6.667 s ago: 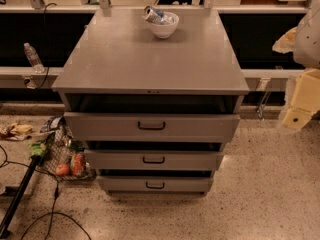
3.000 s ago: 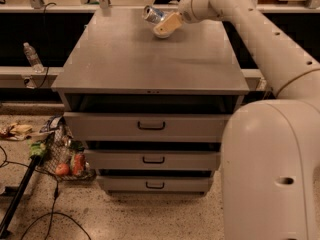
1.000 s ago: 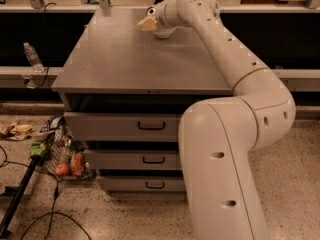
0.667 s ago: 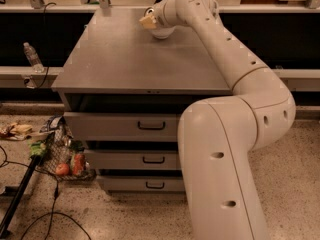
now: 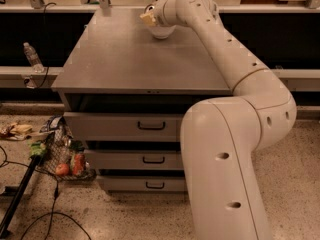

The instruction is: Pick redbull can from white bowl and place on counter

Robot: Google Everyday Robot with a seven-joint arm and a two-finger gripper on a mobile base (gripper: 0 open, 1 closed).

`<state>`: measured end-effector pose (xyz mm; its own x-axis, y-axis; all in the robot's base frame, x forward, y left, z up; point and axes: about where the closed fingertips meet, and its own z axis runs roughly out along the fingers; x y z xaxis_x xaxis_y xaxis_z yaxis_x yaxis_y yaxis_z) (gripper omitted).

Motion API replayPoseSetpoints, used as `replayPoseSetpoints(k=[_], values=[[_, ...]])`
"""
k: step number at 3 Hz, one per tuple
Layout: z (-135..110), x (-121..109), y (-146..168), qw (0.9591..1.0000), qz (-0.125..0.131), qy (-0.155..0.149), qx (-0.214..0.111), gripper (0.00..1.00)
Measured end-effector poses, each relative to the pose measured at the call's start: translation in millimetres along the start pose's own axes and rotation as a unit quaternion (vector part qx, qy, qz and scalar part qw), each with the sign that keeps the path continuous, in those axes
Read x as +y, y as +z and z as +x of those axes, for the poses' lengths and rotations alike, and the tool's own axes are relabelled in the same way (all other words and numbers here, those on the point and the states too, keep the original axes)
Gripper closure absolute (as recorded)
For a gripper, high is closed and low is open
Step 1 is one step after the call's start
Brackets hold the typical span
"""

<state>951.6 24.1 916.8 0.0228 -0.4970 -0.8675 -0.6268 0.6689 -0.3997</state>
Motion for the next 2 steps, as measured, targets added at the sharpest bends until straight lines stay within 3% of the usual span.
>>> replayPoseSetpoints(k=[2], values=[[-39.2,-36.1,-17.7,0.9970,0.041,-0.005,-0.065,1.00]])
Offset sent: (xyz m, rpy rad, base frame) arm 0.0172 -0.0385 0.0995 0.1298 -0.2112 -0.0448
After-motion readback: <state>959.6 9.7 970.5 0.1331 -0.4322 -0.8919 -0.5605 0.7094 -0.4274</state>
